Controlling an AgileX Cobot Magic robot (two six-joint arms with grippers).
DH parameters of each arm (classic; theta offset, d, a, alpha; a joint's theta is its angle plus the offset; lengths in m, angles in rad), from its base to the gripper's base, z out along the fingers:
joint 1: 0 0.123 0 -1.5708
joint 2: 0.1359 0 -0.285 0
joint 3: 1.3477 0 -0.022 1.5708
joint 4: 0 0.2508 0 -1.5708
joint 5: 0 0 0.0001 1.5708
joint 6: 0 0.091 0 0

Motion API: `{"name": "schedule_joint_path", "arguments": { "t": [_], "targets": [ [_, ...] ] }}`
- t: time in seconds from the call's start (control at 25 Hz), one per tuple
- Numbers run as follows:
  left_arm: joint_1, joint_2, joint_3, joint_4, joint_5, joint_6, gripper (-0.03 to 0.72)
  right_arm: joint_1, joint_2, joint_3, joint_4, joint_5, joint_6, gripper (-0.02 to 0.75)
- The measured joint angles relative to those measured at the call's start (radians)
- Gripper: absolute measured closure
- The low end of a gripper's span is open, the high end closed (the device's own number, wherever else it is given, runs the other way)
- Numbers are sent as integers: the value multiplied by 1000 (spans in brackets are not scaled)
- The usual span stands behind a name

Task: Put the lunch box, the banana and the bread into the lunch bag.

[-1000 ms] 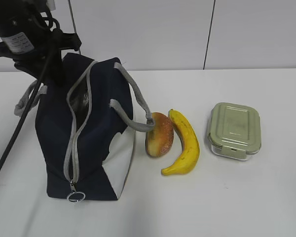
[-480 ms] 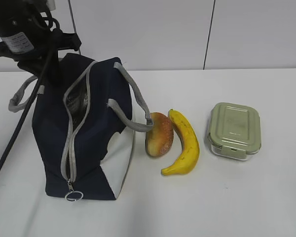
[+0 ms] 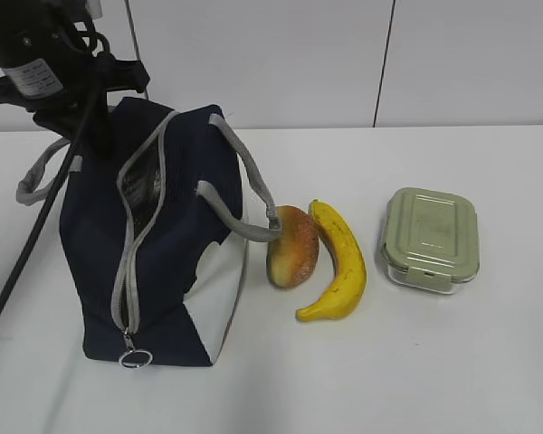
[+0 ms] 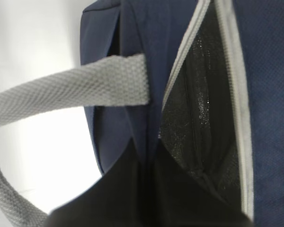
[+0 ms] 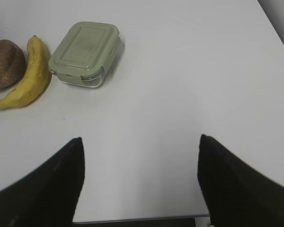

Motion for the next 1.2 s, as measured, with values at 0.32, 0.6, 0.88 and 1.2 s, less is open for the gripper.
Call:
{"name": "schedule_joint_path", "arguments": {
  "t": [0.32,0.6,0.88,1.2],
  "targets": [
    [0,0,0,-1,-17,0,685,-2,8,0,70,-4,4,187],
    [0,0,0,-1,-20,1,686,-2,298,0,89,-33,4,187],
    [0,0,0,-1,-25,1,686,-2,581,-7,217,-262,-56,187],
    [0,0,0,-1,-44,1,687,-2,941,-16,492,-497,-291,187]
  ]
}}
